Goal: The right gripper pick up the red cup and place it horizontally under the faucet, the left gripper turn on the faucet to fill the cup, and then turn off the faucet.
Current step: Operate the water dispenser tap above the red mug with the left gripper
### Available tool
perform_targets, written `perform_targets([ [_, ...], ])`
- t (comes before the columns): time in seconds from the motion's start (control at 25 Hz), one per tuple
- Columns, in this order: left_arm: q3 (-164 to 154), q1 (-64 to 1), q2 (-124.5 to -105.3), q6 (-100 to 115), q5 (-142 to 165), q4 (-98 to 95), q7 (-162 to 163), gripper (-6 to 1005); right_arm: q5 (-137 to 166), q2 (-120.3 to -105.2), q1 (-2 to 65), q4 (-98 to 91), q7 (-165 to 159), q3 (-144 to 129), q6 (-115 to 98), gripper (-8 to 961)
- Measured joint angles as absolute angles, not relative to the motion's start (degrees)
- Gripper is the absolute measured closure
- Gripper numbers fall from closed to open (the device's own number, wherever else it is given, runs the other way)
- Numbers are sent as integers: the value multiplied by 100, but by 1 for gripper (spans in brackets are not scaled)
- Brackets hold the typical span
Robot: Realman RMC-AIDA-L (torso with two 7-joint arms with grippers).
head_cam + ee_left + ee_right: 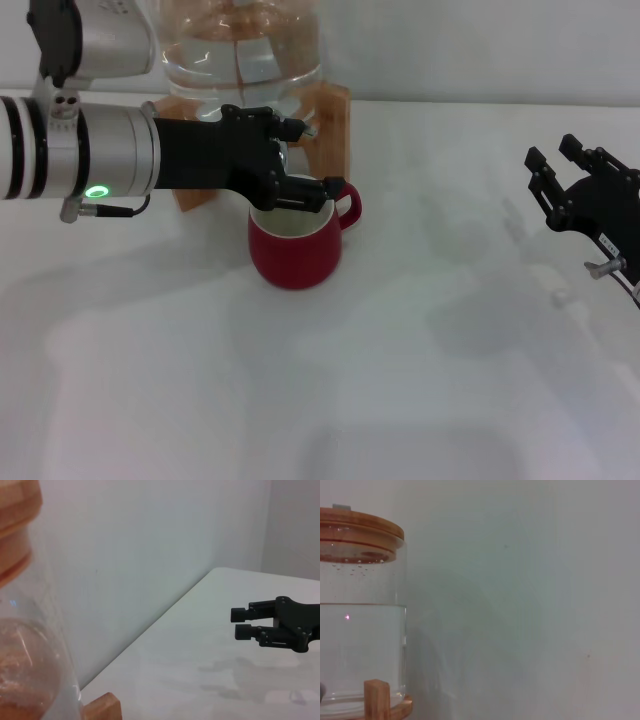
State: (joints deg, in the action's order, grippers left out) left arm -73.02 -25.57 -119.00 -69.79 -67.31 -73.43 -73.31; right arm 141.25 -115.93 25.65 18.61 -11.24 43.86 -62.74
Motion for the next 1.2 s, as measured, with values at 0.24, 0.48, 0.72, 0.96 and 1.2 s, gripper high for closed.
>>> perform_targets([
  [0.24, -7296, -2567, -11900, -6979, -6731, -7339, -7338, 120, 14125, -11593, 2557, 1872, -1125, 4386, -6288, 528],
  [0.48, -7290, -2587, -11900, -6979, -6732, -7330, -7344, 120, 14124, -11593, 2557, 1880, -1125, 4386, -6293, 528],
  [0.72, -7294, -2610, -11900, -6979, -6733, -7329, -7353, 120, 14124, -11593, 2557, 1884, -1125, 4386, -6294, 527],
  [0.96, -7298, -2630, -11900, -6970, -6733, -7313, -7356, 120, 14133, -11593, 2557, 1894, -1124, 4386, -6293, 528],
  [1.2, -7288, -2704, -11900, -6944, -6725, -7198, -7356, 120, 14134, -11593, 2557, 1900, -1124, 4335, -6293, 528],
])
